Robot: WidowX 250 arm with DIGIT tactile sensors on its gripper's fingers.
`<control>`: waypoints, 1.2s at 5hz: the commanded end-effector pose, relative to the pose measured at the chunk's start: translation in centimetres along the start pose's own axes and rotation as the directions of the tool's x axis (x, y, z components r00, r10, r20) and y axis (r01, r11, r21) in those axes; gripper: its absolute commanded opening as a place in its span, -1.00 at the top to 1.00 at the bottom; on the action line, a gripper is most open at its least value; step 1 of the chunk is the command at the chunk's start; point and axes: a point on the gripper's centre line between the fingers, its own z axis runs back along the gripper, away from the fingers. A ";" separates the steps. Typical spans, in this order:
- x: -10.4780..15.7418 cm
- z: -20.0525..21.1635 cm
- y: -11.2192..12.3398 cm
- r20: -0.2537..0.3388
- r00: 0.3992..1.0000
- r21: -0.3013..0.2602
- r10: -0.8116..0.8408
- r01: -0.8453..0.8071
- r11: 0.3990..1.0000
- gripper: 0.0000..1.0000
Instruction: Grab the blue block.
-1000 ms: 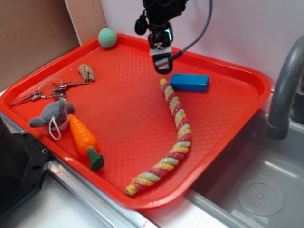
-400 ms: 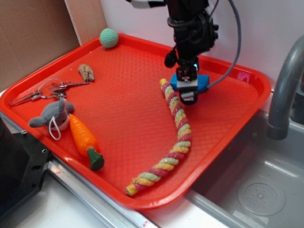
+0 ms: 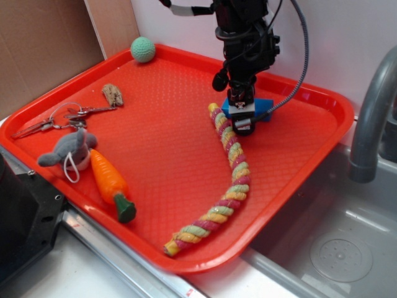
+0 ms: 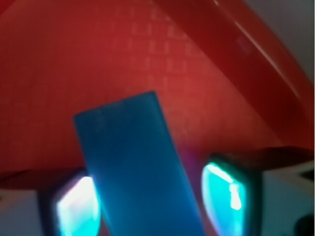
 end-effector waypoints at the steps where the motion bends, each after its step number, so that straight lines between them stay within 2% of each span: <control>1: -2.6 7.0 -0.8 0.056 0.981 0.053 0.183 -0.186 0.981 1.00; 2: -7.7 12.4 -1.4 0.073 0.906 0.083 0.417 -0.422 0.903 1.00; 3: -12.3 17.7 -1.8 0.054 0.758 -0.043 0.649 -0.648 0.760 1.00; 4: -13.4 19.2 -4.1 0.004 0.571 -0.056 0.821 -0.819 0.570 1.00; 5: -13.5 20.0 -5.7 -0.013 0.522 -0.012 0.853 -0.853 0.522 1.00; 6: -12.4 20.0 -5.5 0.021 0.582 0.023 0.813 -0.814 0.581 1.00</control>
